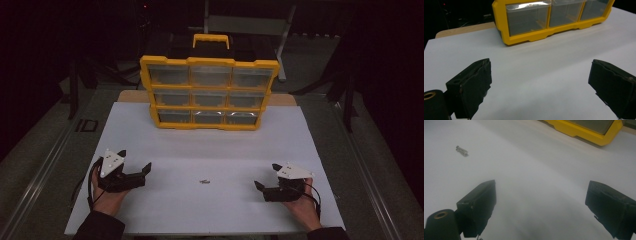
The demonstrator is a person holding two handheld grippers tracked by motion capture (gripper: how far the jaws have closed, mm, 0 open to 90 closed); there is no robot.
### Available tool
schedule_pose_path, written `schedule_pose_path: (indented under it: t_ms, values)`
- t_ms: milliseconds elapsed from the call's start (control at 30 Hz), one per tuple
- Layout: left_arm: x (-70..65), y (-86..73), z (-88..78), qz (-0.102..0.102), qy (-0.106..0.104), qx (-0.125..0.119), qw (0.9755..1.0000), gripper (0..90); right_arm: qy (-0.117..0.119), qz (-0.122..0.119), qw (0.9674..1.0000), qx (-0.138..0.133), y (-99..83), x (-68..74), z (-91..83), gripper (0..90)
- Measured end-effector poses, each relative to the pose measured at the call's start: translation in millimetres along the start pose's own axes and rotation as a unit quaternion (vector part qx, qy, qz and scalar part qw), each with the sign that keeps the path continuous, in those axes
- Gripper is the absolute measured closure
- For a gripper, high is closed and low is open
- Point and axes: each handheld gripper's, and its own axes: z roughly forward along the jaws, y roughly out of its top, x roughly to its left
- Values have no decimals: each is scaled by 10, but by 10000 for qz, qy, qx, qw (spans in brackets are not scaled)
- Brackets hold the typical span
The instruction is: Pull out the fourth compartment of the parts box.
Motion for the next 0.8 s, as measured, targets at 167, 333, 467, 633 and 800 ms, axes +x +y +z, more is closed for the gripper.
schedule_pose_path:
  t_ms: [167,333,467,633,800]
  values:
    - [-7,62,7,56,37,-20,10000,56,20,52,10000,-28,-4,-11,4,100]
    - [22,153,24,67,81,-100,9999,57,32,68,10000,-32,-7,-15,14,100]
    - [33,241,56,70,126,-153,9998,56,40,125,9999,-45,-10,-33,6,100]
    - [-14,334,124,269,149,-106,9995,56,55,124,9999,-49,-11,-30,11,100]
    - [-53,388,188,338,123,-71,9993,57,50,124,9999,-45,-10,-32,6,100]
